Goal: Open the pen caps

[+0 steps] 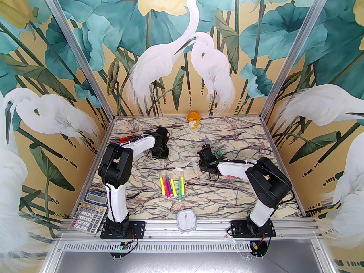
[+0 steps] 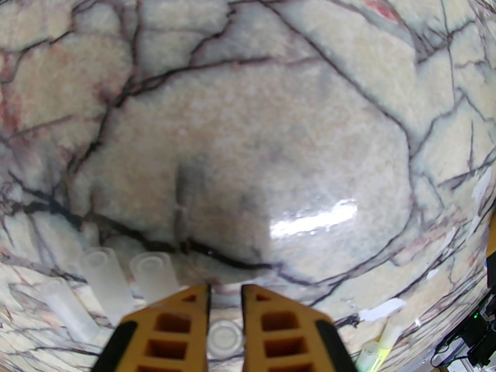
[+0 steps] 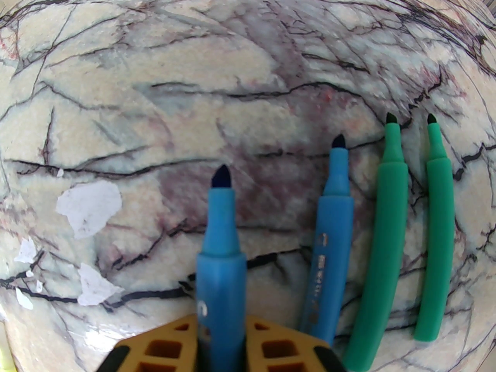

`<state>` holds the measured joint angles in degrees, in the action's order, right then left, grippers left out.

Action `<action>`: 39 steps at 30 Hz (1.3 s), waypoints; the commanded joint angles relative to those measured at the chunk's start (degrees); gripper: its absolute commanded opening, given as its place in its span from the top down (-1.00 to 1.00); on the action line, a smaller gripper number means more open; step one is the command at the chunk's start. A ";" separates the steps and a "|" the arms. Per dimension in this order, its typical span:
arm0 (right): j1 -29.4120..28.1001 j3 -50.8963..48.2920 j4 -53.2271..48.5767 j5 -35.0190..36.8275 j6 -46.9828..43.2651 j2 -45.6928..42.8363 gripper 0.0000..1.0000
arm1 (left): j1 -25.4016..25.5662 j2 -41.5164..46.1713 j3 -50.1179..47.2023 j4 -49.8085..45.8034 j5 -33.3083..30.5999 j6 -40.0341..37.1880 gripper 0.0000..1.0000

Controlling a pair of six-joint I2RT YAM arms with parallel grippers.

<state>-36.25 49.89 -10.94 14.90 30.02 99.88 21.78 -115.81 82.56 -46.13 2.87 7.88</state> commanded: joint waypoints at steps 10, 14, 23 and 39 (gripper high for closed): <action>0.15 0.00 -5.21 1.83 -0.71 -4.47 0.35 | 0.18 0.20 0.85 -0.15 -0.53 -0.23 0.73; -0.30 -0.27 -6.68 1.32 -1.27 -8.43 0.29 | 0.16 1.38 0.78 0.05 -0.36 0.11 0.66; -3.14 1.15 -11.84 1.11 -2.01 -13.76 0.16 | 0.16 5.00 -0.37 0.36 -0.07 0.09 0.44; -14.68 3.98 -14.57 -10.02 1.49 -8.79 0.11 | -3.60 24.05 -17.09 16.54 4.83 2.39 -0.25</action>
<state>-49.69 52.60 -23.99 7.57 29.43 89.01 19.94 -96.64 69.25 -36.86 5.10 9.15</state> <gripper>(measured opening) 0.442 0.605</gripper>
